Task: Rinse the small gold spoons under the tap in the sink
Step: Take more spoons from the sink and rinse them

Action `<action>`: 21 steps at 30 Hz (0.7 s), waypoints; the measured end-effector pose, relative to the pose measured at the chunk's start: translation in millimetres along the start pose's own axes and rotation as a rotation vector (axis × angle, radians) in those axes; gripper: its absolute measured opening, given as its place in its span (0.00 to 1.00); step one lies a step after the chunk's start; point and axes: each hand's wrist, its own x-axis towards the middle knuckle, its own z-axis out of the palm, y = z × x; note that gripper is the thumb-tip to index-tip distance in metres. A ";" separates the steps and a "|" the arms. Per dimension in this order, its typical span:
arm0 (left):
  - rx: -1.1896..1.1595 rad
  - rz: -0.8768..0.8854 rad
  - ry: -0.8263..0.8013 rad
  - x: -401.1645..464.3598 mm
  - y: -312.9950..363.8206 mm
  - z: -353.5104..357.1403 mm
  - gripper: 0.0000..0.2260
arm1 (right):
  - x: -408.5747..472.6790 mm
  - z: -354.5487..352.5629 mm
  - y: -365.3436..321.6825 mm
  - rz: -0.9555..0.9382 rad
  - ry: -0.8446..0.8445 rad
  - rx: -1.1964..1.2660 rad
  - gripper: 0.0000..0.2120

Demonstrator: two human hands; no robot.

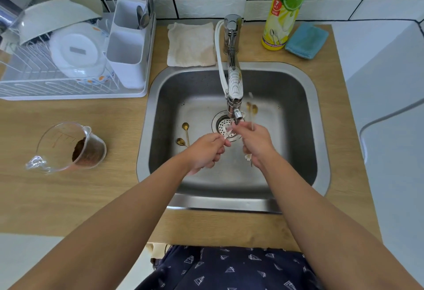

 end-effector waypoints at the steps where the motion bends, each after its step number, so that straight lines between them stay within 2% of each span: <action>1: 0.001 -0.008 0.006 -1.9 -0.6 -0.7 0.11 | 3.6 -1.2 -1.6 -0.003 0.063 0.039 0.05; 3: -0.007 -0.012 0.024 -4.6 -0.4 -1.2 0.11 | 7.2 -0.4 -1.3 -0.010 0.066 0.052 0.07; 7: -0.030 -0.005 0.043 -6.3 2.5 -1.3 0.12 | -5.0 9.5 3.9 -0.026 -0.166 -0.076 0.10; 11: -0.074 -0.035 0.044 -5.8 3.9 -0.7 0.11 | 4.9 5.4 -5.3 -0.010 -0.007 0.060 0.14; 16: -0.093 -0.064 0.084 -2.4 3.8 -1.9 0.15 | -8.9 12.2 0.8 -0.064 -0.148 -0.090 0.08; 19: -0.074 -0.078 0.134 -2.2 -1.8 0.3 0.11 | 1.7 4.8 -6.9 -0.018 -0.023 0.001 0.08; 21: -0.076 -0.052 0.145 -1.5 -3.4 1.7 0.09 | 1.0 4.9 -4.3 0.003 -0.039 -0.009 0.08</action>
